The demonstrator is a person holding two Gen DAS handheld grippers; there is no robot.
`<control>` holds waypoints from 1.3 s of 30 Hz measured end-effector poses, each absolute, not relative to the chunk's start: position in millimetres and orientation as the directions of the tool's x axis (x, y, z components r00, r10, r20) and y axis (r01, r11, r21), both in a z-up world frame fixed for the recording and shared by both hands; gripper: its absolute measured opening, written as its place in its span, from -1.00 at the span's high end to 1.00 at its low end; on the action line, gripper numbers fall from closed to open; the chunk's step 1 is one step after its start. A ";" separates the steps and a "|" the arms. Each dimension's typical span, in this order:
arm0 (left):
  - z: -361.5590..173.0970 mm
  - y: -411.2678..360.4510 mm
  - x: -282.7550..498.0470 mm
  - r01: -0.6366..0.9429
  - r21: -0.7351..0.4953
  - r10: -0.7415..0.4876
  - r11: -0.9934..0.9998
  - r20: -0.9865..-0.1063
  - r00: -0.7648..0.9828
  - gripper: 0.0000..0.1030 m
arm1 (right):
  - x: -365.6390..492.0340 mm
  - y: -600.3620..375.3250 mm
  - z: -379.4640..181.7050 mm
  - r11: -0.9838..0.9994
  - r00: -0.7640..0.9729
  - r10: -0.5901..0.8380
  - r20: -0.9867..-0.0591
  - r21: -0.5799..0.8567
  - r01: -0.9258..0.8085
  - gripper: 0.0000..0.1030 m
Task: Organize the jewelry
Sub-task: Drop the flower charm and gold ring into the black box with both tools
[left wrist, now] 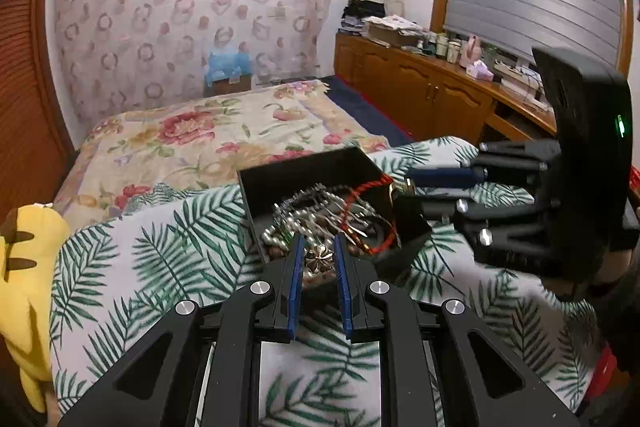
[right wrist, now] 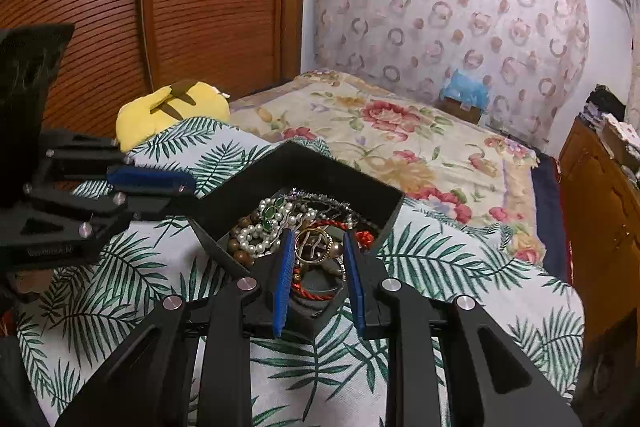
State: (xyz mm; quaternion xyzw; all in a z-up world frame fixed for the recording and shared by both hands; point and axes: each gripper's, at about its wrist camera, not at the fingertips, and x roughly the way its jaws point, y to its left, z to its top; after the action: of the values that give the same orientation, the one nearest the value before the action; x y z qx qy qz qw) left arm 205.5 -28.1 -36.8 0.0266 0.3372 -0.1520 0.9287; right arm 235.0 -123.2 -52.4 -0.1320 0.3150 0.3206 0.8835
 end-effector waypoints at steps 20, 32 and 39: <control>-38.9 -29.9 250.3 0.245 -0.072 -0.234 0.967 -0.636 0.735 0.73 | 218.4 -135.2 -55.7 0.779 0.604 0.488 -0.630 0.004 -0.627 0.43; -34.8 -39.4 243.2 0.225 -0.066 -0.216 0.972 -0.629 0.747 0.20 | 191.9 -160.9 -51.0 0.821 0.641 0.458 -0.616 0.016 -0.571 0.43; -28.8 -31.2 219.8 0.161 -0.043 -0.153 0.986 -0.613 0.775 -0.74 | 185.7 -172.7 -55.1 0.864 0.669 0.422 -0.611 0.047 -0.502 0.35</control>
State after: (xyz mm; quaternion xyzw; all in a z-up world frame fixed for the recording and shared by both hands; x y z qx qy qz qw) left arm 219.8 -31.2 -28.8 0.0062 0.3250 -0.0835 0.9420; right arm 185.7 -172.7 -55.1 -0.0627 0.3179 0.2534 0.9115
